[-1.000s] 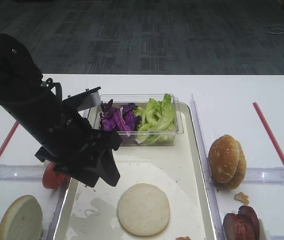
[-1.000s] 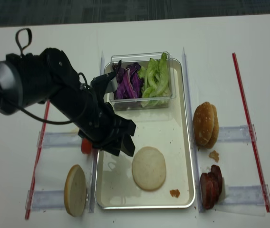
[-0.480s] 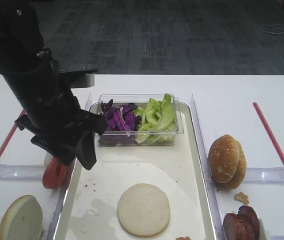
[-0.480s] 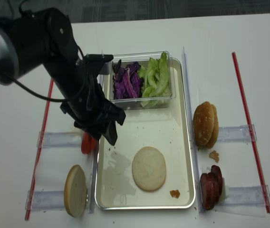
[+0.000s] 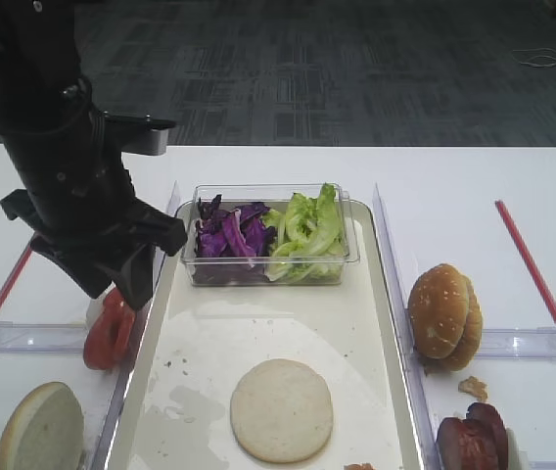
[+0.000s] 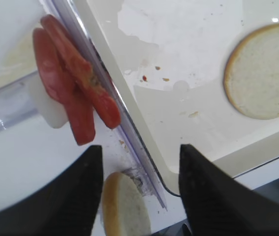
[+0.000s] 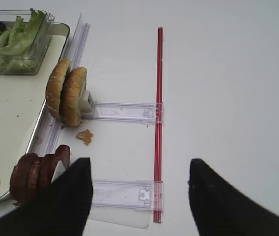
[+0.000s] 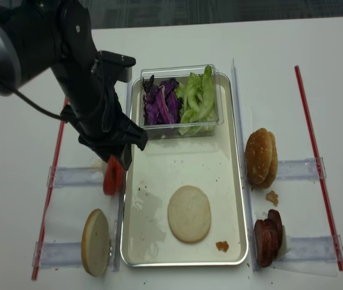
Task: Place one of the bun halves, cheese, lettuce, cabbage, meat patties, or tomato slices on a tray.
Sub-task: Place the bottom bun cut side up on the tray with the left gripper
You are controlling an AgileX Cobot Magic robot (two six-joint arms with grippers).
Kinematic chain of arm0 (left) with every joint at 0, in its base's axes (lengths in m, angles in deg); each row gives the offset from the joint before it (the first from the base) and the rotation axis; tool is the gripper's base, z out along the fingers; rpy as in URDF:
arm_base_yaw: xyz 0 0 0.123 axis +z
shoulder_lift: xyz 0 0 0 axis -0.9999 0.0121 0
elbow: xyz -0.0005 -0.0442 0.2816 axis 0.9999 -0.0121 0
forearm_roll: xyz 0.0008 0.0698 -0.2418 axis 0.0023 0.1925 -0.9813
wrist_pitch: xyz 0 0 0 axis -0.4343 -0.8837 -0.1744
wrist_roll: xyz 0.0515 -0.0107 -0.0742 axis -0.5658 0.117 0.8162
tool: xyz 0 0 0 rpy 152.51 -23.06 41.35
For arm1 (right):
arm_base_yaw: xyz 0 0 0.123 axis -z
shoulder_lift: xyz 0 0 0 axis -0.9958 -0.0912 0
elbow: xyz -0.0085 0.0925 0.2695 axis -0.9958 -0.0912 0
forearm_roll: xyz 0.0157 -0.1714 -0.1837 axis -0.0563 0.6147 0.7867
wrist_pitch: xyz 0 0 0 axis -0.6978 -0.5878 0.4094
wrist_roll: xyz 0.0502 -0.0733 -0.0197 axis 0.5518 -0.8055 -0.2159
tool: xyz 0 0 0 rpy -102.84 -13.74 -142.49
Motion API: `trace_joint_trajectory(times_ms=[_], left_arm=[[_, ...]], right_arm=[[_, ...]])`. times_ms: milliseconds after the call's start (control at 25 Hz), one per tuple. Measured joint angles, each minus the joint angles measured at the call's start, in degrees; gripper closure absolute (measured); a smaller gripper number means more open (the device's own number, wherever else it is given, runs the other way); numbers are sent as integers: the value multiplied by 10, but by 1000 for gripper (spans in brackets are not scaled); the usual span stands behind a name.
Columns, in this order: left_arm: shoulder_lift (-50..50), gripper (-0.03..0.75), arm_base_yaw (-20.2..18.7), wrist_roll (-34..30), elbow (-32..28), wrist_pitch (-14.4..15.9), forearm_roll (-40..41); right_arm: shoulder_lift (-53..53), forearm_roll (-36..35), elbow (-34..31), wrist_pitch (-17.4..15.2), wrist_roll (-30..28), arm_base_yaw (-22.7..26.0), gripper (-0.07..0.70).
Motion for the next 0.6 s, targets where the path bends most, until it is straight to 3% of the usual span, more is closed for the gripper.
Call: trace_joint_trajectory(times_ms=[280,600], left_arm=[[0,380,7,-13,1,1,1],[0,380,91,-19,1,1,18]], right_arm=[[0,0,0,0,0,0,155],[0,0,0,0,0,0,155]])
